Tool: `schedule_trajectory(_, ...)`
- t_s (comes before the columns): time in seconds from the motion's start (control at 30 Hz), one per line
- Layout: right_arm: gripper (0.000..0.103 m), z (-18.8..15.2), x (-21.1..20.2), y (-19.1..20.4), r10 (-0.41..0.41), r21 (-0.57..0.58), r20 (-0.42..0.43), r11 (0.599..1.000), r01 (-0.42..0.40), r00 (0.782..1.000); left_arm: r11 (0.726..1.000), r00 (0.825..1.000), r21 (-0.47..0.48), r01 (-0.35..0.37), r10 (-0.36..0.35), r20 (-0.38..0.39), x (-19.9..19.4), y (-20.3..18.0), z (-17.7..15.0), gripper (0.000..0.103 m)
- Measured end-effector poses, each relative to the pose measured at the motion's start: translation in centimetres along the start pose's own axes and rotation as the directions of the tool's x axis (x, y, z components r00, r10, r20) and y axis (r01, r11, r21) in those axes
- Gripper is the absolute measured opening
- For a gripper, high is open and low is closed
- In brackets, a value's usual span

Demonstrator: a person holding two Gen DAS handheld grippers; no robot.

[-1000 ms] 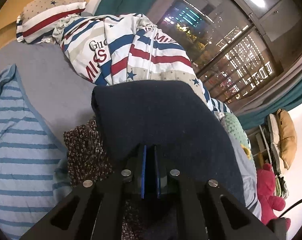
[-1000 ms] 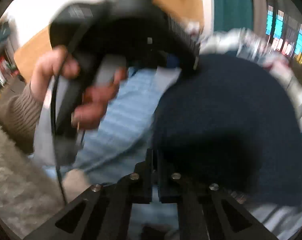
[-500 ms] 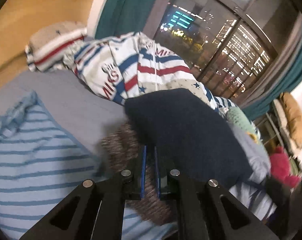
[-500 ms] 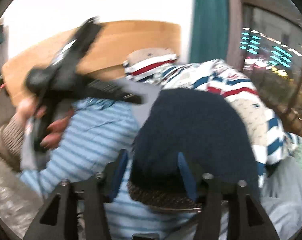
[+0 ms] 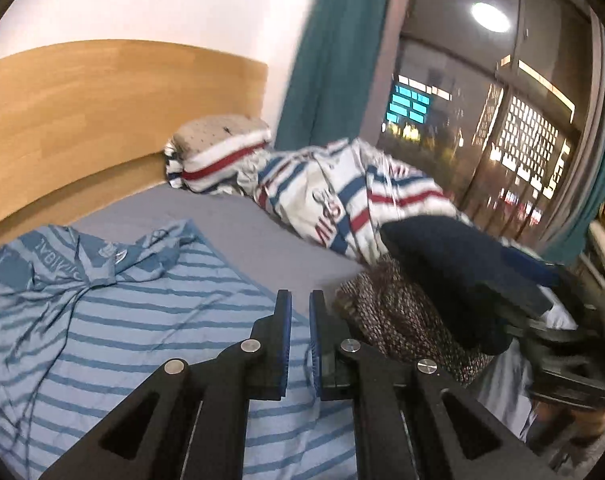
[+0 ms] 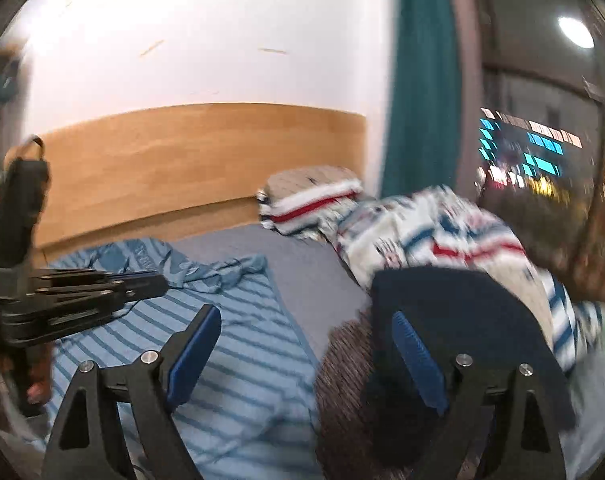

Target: Fold clothes

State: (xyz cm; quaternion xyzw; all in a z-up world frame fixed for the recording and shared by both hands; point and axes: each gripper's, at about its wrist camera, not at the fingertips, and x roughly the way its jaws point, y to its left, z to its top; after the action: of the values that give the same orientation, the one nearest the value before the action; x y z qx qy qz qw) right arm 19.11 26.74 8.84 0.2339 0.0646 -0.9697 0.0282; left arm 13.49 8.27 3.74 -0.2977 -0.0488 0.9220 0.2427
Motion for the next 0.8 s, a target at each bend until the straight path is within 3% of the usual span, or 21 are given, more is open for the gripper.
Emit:
schedule_trajectory(0.17, 0.090, -2.9, 4.2, 4.1, -0.108, 0.051, -0.011, 0.993, 0.109, 0.994, 0.996, 0.999, 0.079, -0.033, 0.031, 0.032, 0.2, 3.1, -2.4, 0.009)
schedule_trajectory(0.27, 0.090, -4.6, 8.2, 5.9, -0.077, 0.049, -0.089, 0.995, 0.082, 0.993, 0.994, 1.000, 0.109, -0.024, 0.026, -0.014, 2.2, 5.9, -3.9, 0.009)
schedule_trajectory(0.43, 0.089, -7.1, 12.5, 8.8, -0.029, 0.048, -0.211, 0.998, 0.040, 0.977, 0.999, 0.998, 0.052, -0.006, 0.009, -0.066, 5.4, 10.1, -5.1, 0.009)
schedule_trajectory(0.6, 0.089, -10.4, 12.3, 9.8, -0.005, 0.044, -0.257, 0.999, 0.017, 0.966, 0.993, 0.991, 0.115, 0.012, 0.003, -0.131, 7.9, 9.0, -5.6, 0.009)
schedule_trajectory(0.8, 0.089, -14.2, 8.5, 7.5, -0.007, 0.114, -0.228, 0.993, 0.034, 0.974, 0.996, 0.984, 0.031, 0.082, -0.076, -0.162, 8.4, 4.8, -6.0, 0.009)
